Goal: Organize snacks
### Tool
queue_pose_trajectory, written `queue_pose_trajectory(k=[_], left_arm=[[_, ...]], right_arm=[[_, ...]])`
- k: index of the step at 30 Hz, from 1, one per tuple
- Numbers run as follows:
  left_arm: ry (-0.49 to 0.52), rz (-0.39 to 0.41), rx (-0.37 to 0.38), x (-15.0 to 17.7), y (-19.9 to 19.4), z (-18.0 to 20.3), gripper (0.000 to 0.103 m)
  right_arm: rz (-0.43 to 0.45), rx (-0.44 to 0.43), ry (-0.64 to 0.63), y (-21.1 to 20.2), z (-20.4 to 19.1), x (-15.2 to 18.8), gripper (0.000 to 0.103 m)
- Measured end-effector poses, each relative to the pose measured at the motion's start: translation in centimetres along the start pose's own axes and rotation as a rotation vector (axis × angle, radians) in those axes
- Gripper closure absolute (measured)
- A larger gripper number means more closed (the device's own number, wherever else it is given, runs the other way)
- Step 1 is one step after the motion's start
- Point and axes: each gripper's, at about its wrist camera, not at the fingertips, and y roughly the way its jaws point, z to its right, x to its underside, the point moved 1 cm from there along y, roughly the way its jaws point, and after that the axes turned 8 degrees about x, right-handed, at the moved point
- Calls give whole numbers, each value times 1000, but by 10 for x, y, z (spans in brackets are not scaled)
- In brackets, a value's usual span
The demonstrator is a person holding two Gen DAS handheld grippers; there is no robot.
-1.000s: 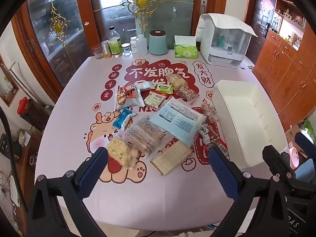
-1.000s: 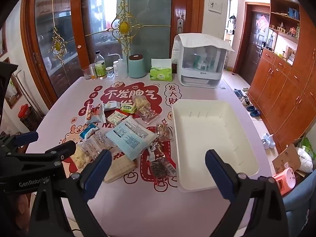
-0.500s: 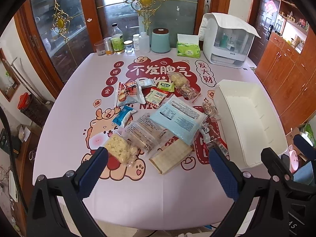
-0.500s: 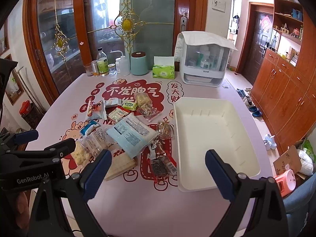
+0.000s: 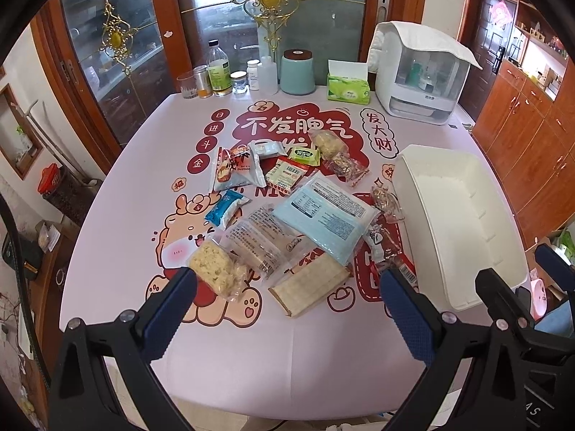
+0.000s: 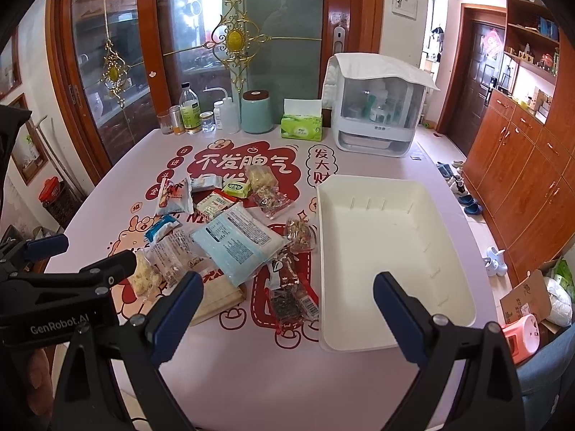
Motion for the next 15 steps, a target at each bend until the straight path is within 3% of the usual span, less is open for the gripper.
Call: queue_pose_trajectory(k=[15], left_arm=[[-50, -4, -49, 8, 7, 5, 2]], right_arm=[[-10, -48, -38, 14, 3, -2, 7]])
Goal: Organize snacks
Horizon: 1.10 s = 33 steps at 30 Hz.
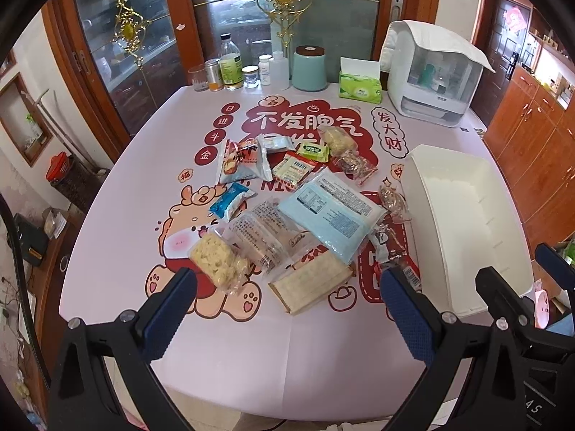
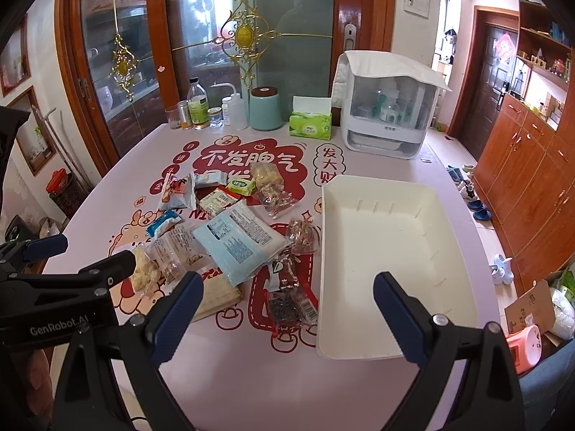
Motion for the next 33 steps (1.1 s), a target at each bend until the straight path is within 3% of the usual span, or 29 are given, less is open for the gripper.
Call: queue_pose_trajectory(k=[7, 33], left_arm=[[-30, -14, -12, 2, 0, -11, 2], [23, -13, 20, 1, 5, -2, 3]], right_arm=[[-12, -26, -26, 3, -9, 0, 7], [-19, 13, 20, 3, -1, 1, 7]])
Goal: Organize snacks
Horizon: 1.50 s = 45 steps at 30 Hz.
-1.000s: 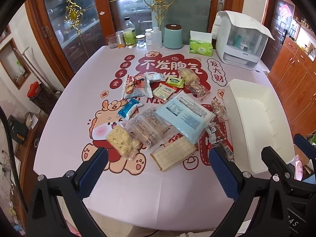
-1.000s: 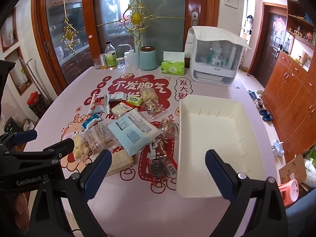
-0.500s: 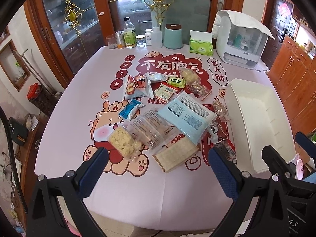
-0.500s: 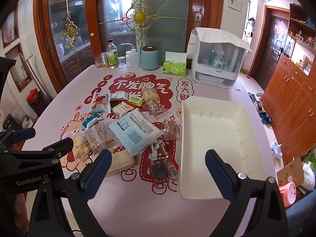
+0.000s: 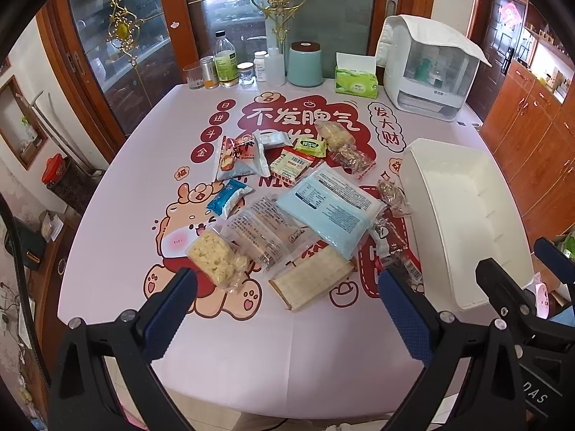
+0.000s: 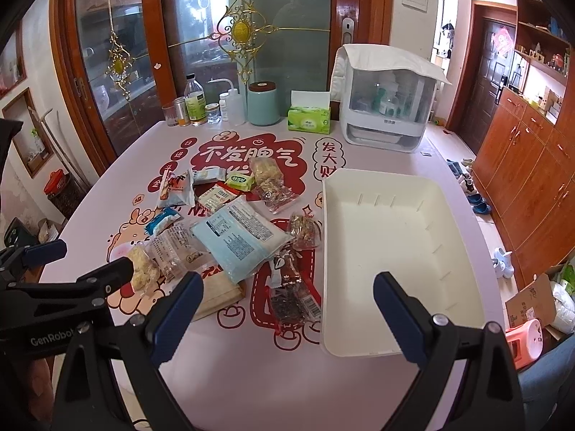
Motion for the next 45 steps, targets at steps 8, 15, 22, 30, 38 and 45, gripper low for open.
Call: queue_pose_trajectory(k=[8, 15, 22, 30, 38, 45], left_arm=[[2, 1, -1, -1, 0, 0, 3], [3, 29, -6, 1, -7, 7, 3], [-10, 62, 7, 1, -20, 5, 3], [-24, 199, 14, -6, -45, -37, 3], [49, 209, -52, -47, -40, -79, 3], [170, 166, -5, -107, -8, -114, 2]], right_arm=[[8, -3, 0, -2, 1, 1, 7], [25, -11, 7, -7, 5, 2, 7], [54, -32, 6, -12, 5, 0, 7], [7, -77, 42, 8, 5, -7, 7], [-7, -68, -5, 30, -23, -28, 7], [-71, -96, -36, 68, -55, -60, 7]])
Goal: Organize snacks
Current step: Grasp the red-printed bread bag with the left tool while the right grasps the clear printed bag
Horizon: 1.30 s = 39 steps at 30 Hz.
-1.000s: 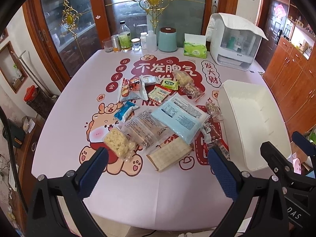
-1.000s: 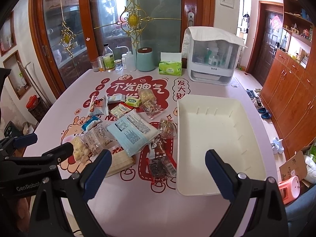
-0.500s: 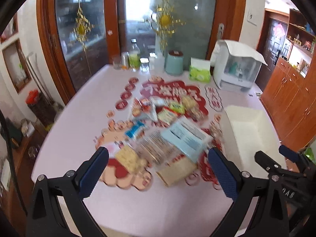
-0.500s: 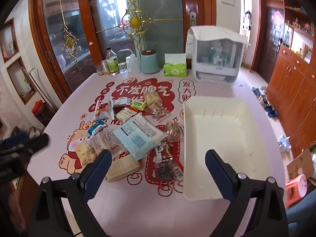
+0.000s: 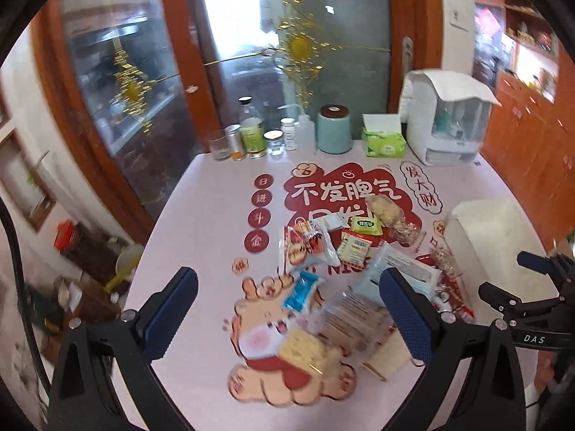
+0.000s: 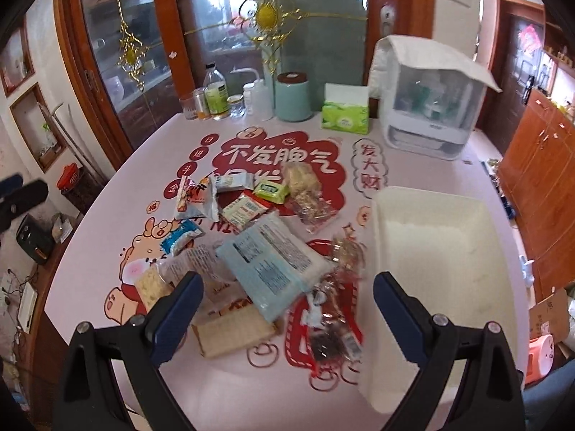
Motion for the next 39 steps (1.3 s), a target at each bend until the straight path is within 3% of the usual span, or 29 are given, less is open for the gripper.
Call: queue_pose_trajectory(k=[5, 10, 13, 16, 23, 28, 32, 37, 39], left_arm=[[190, -106, 94, -20, 64, -23, 2], [254, -292, 238, -22, 147, -49, 2], [329, -374, 263, -14, 186, -57, 2], [458, -428, 287, -5, 209, -61, 2], [737, -484, 329, -2, 232, -62, 3], [813, -488, 401, -10, 255, -46, 3], [863, -497, 462, -11, 277, -25, 3], [908, -539, 490, -6, 311, 1, 3], [919, -568, 497, -2, 324, 9, 14]], right_arm=[[-53, -38, -49, 38, -40, -8, 7], [-145, -71, -141, 92, -88, -6, 7], [-199, -86, -200, 123, -115, 0, 7], [-237, -132, -264, 145, -140, 7, 7], [-299, -73, -426, 188, -180, 26, 11], [-311, -129, -382, 189, -175, 28, 28], [-334, -185, -259, 176, -158, 24, 38], [-343, -200, -109, 161, -130, 23, 40], [-347, -205, -82, 159, -125, 27, 40]])
